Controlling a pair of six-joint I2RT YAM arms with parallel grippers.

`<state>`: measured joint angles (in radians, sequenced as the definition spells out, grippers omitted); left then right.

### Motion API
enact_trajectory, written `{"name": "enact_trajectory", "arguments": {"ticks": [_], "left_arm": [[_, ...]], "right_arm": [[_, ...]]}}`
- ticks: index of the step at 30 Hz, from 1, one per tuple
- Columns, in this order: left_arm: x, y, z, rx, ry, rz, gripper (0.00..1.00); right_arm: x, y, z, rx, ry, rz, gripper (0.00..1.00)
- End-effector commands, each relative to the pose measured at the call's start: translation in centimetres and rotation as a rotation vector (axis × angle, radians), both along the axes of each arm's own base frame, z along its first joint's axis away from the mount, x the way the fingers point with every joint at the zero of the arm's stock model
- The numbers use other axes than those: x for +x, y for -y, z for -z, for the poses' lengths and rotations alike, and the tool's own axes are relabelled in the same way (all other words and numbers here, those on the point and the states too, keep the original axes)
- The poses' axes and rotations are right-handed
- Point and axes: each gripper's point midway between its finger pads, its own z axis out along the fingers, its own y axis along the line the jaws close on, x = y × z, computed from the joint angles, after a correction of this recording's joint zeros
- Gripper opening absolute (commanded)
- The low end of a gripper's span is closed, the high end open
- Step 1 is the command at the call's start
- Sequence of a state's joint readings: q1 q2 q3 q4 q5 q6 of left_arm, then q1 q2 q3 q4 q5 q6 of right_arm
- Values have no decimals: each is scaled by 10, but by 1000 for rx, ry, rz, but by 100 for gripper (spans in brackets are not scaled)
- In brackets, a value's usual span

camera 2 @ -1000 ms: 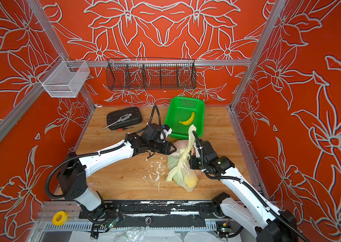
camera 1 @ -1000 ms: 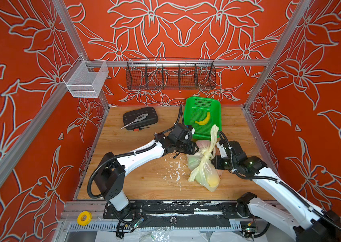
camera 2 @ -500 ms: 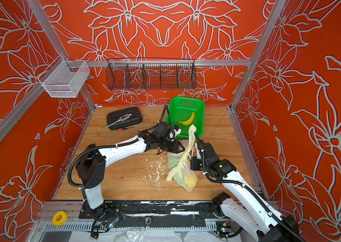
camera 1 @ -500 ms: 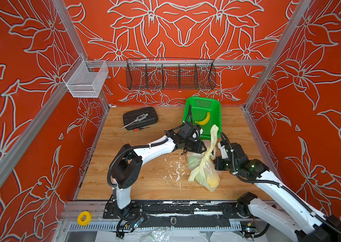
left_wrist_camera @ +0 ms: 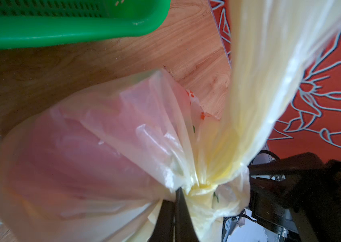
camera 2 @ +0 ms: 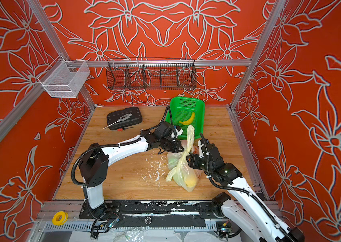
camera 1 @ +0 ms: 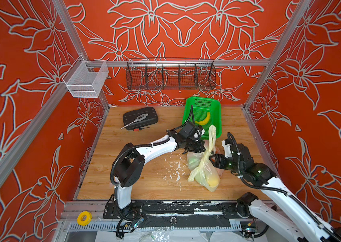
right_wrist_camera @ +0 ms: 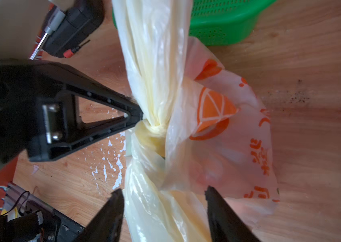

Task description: Untie the knot of the plastic bag and take out the fruit

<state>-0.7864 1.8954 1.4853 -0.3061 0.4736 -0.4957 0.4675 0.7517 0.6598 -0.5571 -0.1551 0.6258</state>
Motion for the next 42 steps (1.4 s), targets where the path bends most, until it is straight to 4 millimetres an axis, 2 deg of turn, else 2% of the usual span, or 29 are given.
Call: {"name": "enact_trajectory", "arguments": {"ticks": [1,6,12,14,17,19,24,30,38,42], "left_arm": [[-3,8,-9,-30,-10,21,0],[-5,10,-13,-51,-19,29,0],[-6,7,-17,-48,-10,23,0],[-5,6,-19,-45,-2,19,0],[-3,0,-19,-17,16,1,0],[2,-7,-18,15,43,-27,0],[20,-35,-17,49,63,-111,0],[39,-75,-18,46,54,-200,0],[44,-115,-12,106,73,-285,0],[46,-130,-12,133,94,-329,0]], "right_arm": [[12,-16,-19,122,40,16,72],[22,-19,0,71,-2,7,74],[22,-19,27,-2,-72,-14,37],[21,-17,32,-19,-81,-13,21],[19,-17,32,-21,-80,-22,6],[18,-15,30,-22,-75,-24,1],[12,-6,24,-44,-38,-9,0],[10,19,26,-98,-7,102,0],[8,53,32,-185,-6,253,0],[6,64,31,-210,-1,303,3]]}}
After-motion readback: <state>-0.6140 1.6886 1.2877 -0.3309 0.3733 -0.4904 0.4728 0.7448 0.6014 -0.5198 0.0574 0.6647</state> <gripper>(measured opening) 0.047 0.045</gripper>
